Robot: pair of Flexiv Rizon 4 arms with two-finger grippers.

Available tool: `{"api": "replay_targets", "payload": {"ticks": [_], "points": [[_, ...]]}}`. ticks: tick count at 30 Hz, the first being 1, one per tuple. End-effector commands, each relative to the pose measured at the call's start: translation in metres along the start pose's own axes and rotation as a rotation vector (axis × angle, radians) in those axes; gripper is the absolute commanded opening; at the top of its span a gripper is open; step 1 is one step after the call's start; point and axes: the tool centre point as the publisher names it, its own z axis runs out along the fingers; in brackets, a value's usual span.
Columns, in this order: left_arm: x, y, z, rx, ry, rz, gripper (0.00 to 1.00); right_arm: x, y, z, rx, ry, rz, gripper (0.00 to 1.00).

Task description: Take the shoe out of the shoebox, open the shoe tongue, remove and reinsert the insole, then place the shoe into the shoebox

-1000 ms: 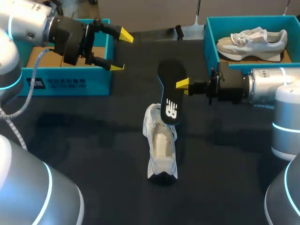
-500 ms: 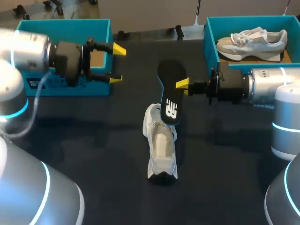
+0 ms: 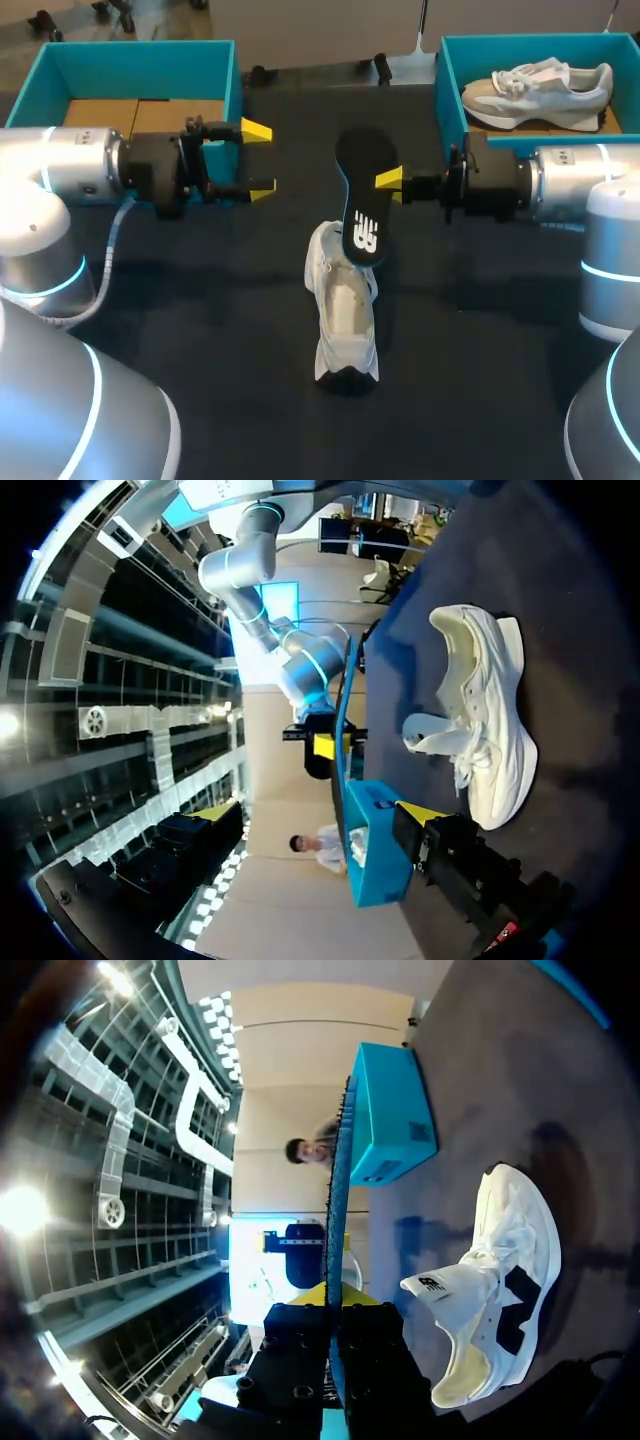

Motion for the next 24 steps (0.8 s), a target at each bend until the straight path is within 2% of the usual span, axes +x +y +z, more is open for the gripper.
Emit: {"api": "replay_targets", "payload": {"ticks": [1,10,19,24], "points": [[0.003,0.005,0.021,-0.012,0.018,-0.019,1.0,0.001,-0.009,0.01,-0.011,-0.006,0.0,0.0],[0.011,0.006,0.032,-0.033,0.009,-0.035,1.0,-0.001,-0.022,0.021,-0.014,-0.007,0.001,0.0],[0.021,0.001,0.051,-0.01,0.019,-0.034,1.0,-0.008,-0.017,0.034,-0.03,0.0,0.001,0.0],[0.024,0.002,0.06,-0.029,0.019,-0.02,1.0,-0.008,-0.017,0.034,-0.03,0.0,0.001,0.0]]}}
